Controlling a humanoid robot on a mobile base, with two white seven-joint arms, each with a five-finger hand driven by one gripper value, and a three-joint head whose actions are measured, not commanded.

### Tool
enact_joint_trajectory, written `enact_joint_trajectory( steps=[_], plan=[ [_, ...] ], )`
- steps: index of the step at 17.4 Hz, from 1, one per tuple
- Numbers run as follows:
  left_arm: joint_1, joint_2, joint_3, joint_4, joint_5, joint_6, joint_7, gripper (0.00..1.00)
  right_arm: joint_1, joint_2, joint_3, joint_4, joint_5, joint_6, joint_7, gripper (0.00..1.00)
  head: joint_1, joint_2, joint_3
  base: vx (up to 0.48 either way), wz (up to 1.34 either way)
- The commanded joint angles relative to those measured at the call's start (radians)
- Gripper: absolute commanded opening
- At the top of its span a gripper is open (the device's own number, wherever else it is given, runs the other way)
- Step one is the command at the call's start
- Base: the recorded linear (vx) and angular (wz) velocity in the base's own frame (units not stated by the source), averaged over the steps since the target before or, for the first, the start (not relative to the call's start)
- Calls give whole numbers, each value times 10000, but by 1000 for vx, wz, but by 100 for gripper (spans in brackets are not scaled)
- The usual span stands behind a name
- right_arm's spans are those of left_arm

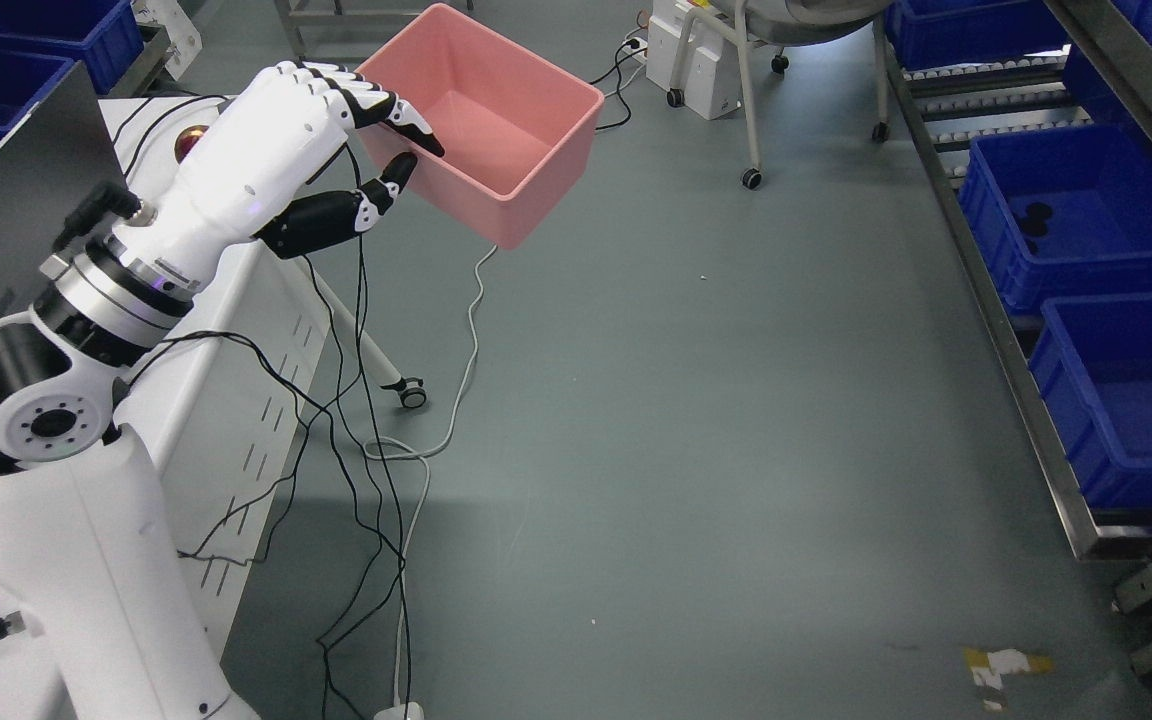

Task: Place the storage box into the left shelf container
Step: 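Hold the pink box up in the left hand while turning toward the rack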

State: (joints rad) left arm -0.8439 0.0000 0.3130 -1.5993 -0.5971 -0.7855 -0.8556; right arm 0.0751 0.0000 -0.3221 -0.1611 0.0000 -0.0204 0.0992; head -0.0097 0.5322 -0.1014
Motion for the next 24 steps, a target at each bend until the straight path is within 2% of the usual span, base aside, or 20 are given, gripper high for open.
enact_joint_trajectory(
  steps=[1,10,17,24],
  plan=[
    [2,175,-568,-6,4,1,12,1,0,-175,0,0,77,5,3426,100,0,0,0,343,6],
    [2,175,-598,9,4,1,12,1,0,-175,0,0,77,5,3426,100,0,0,0,274,-215],
    [2,175,-614,9,4,1,27,1,0,-175,0,0,77,5,3426,100,0,0,0,178,-872],
    [-90,175,-1335,-6,34,1,472,1,0,-175,0,0,77,5,3426,100,0,0,0,82,-1056]
  ],
)
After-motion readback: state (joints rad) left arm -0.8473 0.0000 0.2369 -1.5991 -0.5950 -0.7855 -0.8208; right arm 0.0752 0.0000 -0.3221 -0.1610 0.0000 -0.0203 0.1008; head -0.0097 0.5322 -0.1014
